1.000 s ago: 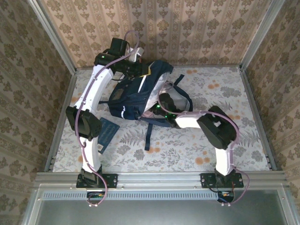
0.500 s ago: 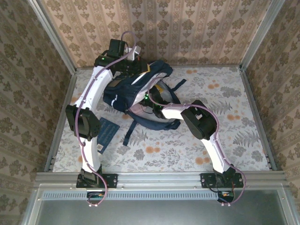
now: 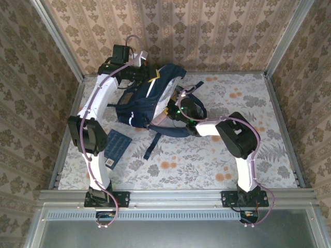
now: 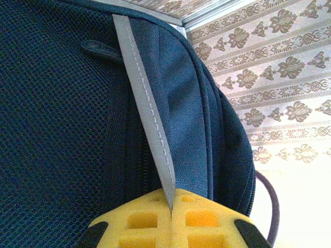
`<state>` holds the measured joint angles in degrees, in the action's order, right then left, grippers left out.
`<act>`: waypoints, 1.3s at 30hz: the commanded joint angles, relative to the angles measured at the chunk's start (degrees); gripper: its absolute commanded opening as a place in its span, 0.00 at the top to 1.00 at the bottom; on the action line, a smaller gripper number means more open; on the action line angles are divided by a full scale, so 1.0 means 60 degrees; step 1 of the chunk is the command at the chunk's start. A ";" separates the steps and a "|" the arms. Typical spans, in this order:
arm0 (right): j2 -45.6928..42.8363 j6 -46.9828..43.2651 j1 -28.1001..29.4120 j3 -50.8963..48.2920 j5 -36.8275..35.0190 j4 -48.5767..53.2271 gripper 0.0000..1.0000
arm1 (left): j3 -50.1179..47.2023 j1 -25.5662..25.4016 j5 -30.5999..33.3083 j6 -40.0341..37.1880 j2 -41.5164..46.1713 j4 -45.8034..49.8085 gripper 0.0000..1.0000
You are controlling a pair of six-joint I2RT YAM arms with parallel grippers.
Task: Pack the student bag
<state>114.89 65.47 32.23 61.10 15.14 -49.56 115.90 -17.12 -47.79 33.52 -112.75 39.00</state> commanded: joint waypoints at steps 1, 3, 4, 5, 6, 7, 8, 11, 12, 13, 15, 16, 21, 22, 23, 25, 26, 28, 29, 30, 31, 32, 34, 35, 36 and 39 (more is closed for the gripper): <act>-0.0992 -0.0953 -0.0226 -0.0493 0.0145 0.0902 0.06 | 0.0108 0.0163 -0.0424 0.0234 0.0891 -0.1003 1.00; -0.1537 -0.1501 -0.0424 -0.0892 0.0049 0.1446 0.06 | 0.0059 0.0159 -0.0360 0.0300 0.0891 -0.1087 1.00; -0.1809 -0.1646 -0.0508 -0.1117 -0.0042 0.1562 0.06 | 0.0007 0.0144 -0.0309 0.0329 0.0905 -0.1128 1.00; -0.2187 -0.1850 -0.0603 -0.1390 -0.0191 0.1811 0.06 | -0.0075 0.0119 -0.0263 0.0358 0.0919 -0.1185 1.00; -0.2612 -0.2080 -0.0674 -0.1610 -0.0439 0.2279 0.07 | -0.0189 0.0088 -0.0239 0.0389 0.0920 -0.1257 1.00; -0.3024 -0.2318 -0.0716 -0.1742 -0.0735 0.2893 0.08 | -0.0306 0.0025 -0.0213 0.0426 0.0920 -0.1346 1.00; -0.3521 -0.2598 -0.0732 -0.1913 -0.1070 0.3534 0.08 | -0.0432 -0.0061 -0.0182 0.0447 0.0909 -0.1440 1.00; -0.4931 -0.3171 -0.0728 -0.2570 -0.2036 0.4684 0.12 | -0.0718 -0.0425 -0.0087 0.0514 0.0715 -0.1654 1.00; -0.5461 -0.3199 -0.0728 -0.2877 -0.2464 0.5000 0.12 | -0.0788 -0.0595 -0.0056 0.0522 0.0613 -0.1727 1.00; -0.5789 -0.3252 -0.0728 -0.3156 -0.2794 0.5299 0.13 | -0.0814 -0.0740 -0.0019 0.0510 0.0516 -0.1764 1.00; -0.7022 -0.3458 -0.0736 -0.3796 -0.3431 0.5828 0.14 | -0.0853 -0.1104 0.0115 0.0442 0.0276 -0.1760 1.00; -0.7452 -0.3566 -0.0715 -0.4050 -0.3656 0.6026 0.16 | -0.0872 -0.1253 0.0160 0.0434 0.0163 -0.1780 1.00; -0.9574 -0.4601 -0.0643 -0.4769 -0.4517 0.7527 0.19 | -0.0927 -0.2117 0.0408 0.0558 -0.0601 -0.1976 1.00; -0.9876 -0.4733 -0.0638 -0.4885 -0.4545 0.7630 0.19 | -0.0858 -0.2257 0.0414 0.0588 -0.0764 -0.1994 1.00; -1.0172 -0.4884 -0.0640 -0.4985 -0.4515 0.7711 0.19 | -0.0724 -0.2403 0.0421 0.0595 -0.0966 -0.1988 1.00; -1.0556 -0.5085 -0.0640 -0.5038 -0.4281 0.7841 0.19 | -0.0472 -0.2690 0.0421 0.0569 -0.1322 -0.1938 1.00; -1.0707 -0.5138 -0.0640 -0.5047 -0.4146 0.7864 0.19 | -0.0302 -0.2814 0.0381 0.0544 -0.1540 -0.1875 0.99; -1.0865 -0.5151 -0.0622 -0.4995 -0.3964 0.7964 0.19 | 0.0036 -0.2995 0.0312 0.0500 -0.1842 -0.1699 0.95; -1.0908 -0.5204 -0.0620 -0.4897 -0.3876 0.8090 0.19 | 0.0139 -0.3044 0.0276 0.0486 -0.1898 -0.1668 0.91; -1.0941 -0.5252 -0.0632 -0.4821 -0.3807 0.8196 0.19 | 0.0168 -0.3063 0.0286 0.0454 -0.1900 -0.1641 0.87; -1.0991 -0.5311 -0.0625 -0.4768 -0.3719 0.8259 0.19 | 0.0177 -0.3053 0.0341 0.0390 -0.1821 -0.1565 0.79; -1.1036 -0.5376 -0.0625 -0.4749 -0.3639 0.8273 0.19 | 0.0124 -0.3028 0.0433 0.0274 -0.1696 -0.1446 0.71; -1.1177 -0.5460 -0.0625 -0.4742 -0.3524 0.8287 0.19 | -0.0238 -0.2930 0.0467 0.0053 -0.1301 -0.1344 0.61; -1.1222 -0.5504 -0.0625 -0.4748 -0.3470 0.8289 0.19 | -0.0547 -0.2857 0.0489 -0.0023 -0.1005 -0.1341 0.56; -1.1238 -0.5564 -0.0625 -0.4735 -0.3401 0.8295 0.19 | -0.0894 -0.2781 0.0535 -0.0083 -0.0701 -0.1340 0.54; -1.1177 -0.5776 -0.0609 -0.4631 -0.3069 0.8349 0.19 | -0.2327 -0.2425 0.0907 -0.0334 0.0644 -0.1439 0.48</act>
<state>48.47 33.28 28.05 31.44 -5.98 -0.97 106.37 -33.85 -42.63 34.20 -118.67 30.81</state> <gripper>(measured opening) 0.807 0.510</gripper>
